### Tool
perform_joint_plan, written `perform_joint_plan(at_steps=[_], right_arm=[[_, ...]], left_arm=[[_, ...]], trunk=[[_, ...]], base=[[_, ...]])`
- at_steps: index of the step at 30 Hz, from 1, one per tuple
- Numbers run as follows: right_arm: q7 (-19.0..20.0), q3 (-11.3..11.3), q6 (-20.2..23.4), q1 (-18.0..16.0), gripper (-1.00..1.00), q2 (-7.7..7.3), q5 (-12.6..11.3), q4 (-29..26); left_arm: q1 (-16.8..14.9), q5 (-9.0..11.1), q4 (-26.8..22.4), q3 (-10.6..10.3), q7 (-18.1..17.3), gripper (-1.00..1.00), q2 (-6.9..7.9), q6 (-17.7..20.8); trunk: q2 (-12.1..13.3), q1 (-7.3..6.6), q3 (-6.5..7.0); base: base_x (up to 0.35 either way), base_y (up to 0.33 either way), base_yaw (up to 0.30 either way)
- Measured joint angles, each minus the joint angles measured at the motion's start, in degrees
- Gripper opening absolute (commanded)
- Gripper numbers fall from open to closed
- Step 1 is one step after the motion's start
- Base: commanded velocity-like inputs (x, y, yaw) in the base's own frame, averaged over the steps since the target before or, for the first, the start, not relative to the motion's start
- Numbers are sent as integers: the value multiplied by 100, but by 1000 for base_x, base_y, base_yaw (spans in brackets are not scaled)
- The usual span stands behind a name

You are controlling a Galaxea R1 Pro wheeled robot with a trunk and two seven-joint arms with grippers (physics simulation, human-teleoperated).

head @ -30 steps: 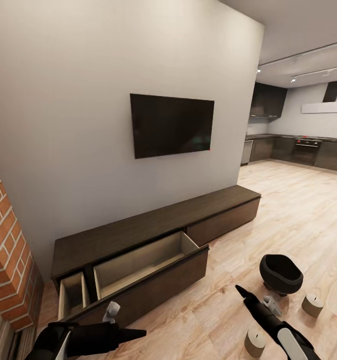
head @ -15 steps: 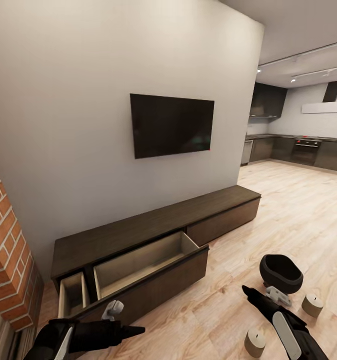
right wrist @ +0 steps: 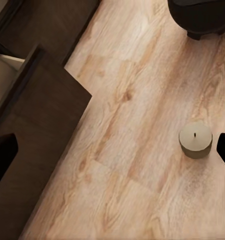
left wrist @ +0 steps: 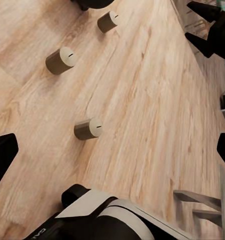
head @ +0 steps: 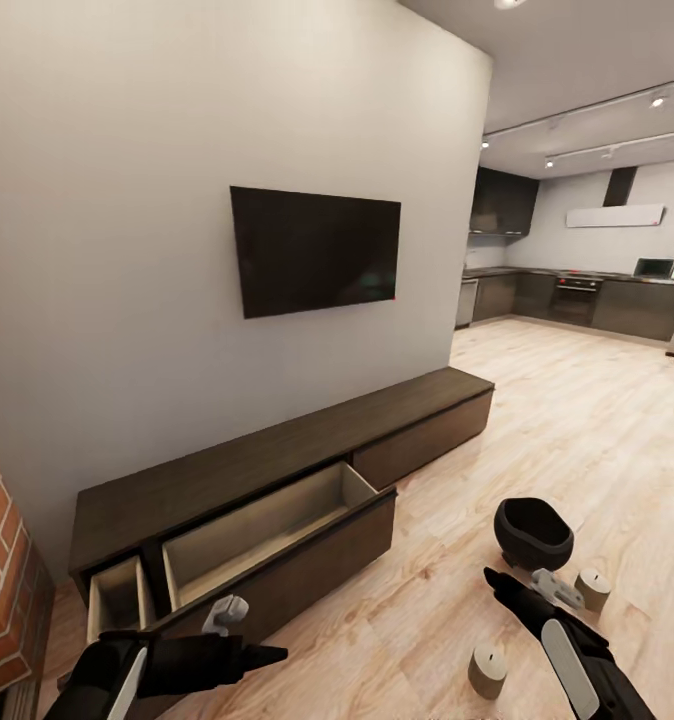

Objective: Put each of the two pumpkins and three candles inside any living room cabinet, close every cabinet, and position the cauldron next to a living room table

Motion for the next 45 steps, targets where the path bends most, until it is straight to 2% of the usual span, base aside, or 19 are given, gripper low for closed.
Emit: perform_joint_plan(at_steps=[2, 5, 6, 9, 10, 13, 15, 17, 20, 25, 28, 39, 45], right_arm=[[-5, 33, -3, 12, 100, 49, 6, 3], [-13, 83, -17, 102, 100, 118, 19, 5], [-18, 99, -34, 185, 100, 138, 24, 7], [-33, 108, -51, 282, 100, 144, 26, 9], [-62, 111, -57, 358, 100, 146, 27, 12], [-129, 111, -62, 448, 100, 148, 23, 18], [-182, 111, -65, 493, 100, 142, 17, 41], [-211, 110, -68, 516, 100, 134, 14, 79], [-230, 106, -73, 532, 100, 121, 12, 114], [-239, 103, -76, 544, 100, 108, 10, 150], [-242, 95, -78, 546, 100, 102, 10, 195], [-233, 83, -85, 546, 100, 95, 14, 247], [-189, 152, -55, 550, 100, 106, 18, 191]], left_arm=[[0, 2, -2, 3, 90, 100, 0, 0], [1, 11, -18, 5, 418, 100, -25, 1], [-3, 16, -28, 8, 729, 100, -84, 1], [-30, 22, -42, 7, 1097, 100, -151, 3], [-74, 23, -43, 8, 1359, 100, -184, 0], [-135, 34, -22, 14, 1827, 100, -214, -32], [-167, 60, -4, 18, 2245, 100, -232, -217], [-179, 74, 7, 21, 2488, 100, -249, -437], [-184, 87, 62, 31, 2611, 100, -263, -608], [-178, 75, 257, 29, 2713, 100, -277, -1172], [-176, 63, 294, 23, 2731, 100, -278, -1301], [-168, 48, 305, 8, 2729, 100, -279, -1397], [-167, 41, 302, 3, 2741, 100, -286, -1402]], trunk=[[0, 0, 0], [0, 0, 0], [0, 0, 0], [0, 0, 0], [0, 0, 0], [0, 0, 0], [0, 0, 0], [0, 0, 0], [0, 0, 0], [0, 0, 0], [0, 0, 0], [0, 0, 0], [0, 0, 16]], base=[[0, 0, -108], [0, 0, -50], [0, 0, -22], [0, 0, -14], [0, 0, -7], [0, 0, -5], [0, 0, -2], [0, 0, -1], [0, 0, 0], [0, 0, 0], [0, 0, 0], [0, 0, -1], [0, 0, -128]])
